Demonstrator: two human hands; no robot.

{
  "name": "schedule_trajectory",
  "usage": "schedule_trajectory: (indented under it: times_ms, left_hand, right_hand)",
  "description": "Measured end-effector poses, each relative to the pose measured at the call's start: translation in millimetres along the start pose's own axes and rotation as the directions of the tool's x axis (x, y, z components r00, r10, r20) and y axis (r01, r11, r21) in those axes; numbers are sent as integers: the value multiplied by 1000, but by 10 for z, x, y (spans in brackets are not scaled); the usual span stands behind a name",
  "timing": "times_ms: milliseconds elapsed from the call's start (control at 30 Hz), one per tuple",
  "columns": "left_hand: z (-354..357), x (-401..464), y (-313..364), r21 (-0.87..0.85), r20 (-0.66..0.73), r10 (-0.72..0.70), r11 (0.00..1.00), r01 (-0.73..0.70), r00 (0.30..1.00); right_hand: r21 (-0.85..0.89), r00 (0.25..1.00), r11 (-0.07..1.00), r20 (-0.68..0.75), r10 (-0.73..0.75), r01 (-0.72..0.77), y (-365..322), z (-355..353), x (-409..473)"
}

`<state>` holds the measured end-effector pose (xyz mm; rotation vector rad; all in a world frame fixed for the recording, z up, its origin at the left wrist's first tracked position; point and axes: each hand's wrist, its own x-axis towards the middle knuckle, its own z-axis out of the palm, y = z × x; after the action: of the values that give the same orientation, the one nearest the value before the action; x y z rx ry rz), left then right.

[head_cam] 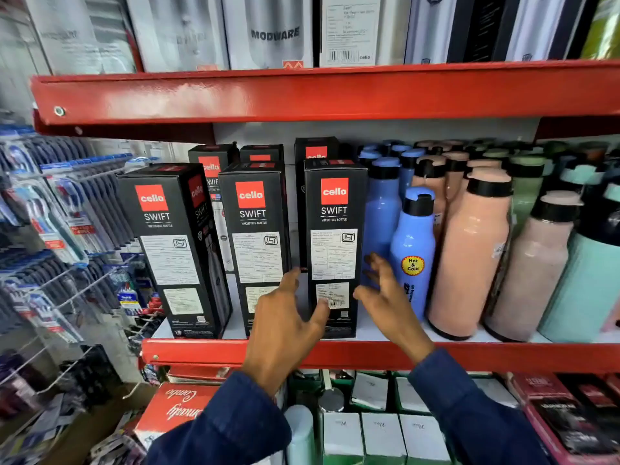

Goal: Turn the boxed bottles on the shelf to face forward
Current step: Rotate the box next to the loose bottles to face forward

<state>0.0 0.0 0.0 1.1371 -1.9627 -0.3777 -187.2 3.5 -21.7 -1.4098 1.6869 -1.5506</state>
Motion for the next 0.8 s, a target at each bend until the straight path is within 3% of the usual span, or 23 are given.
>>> schedule_trajectory:
  times_ms: [200, 367, 633, 800]
  left_hand:
    - [74, 16, 46, -61, 77, -76, 995, 80, 994]
    - [108, 22, 79, -144, 150, -66, 986, 88, 986]
    - [156, 50, 54, -250, 196, -37, 965, 86, 980]
    - [165, 114, 56, -269, 193, -28, 960, 80, 981]
  right_hand:
    - [3, 967, 990, 217, 136, -140, 12, -62, 197]
    - [35, 950, 993, 296, 95, -111, 7, -151, 286]
    - [-48, 967, 999, 254, 29, -17, 44, -247, 199]
    - [-78, 993, 996, 109, -44, 53, 30, -200, 59]
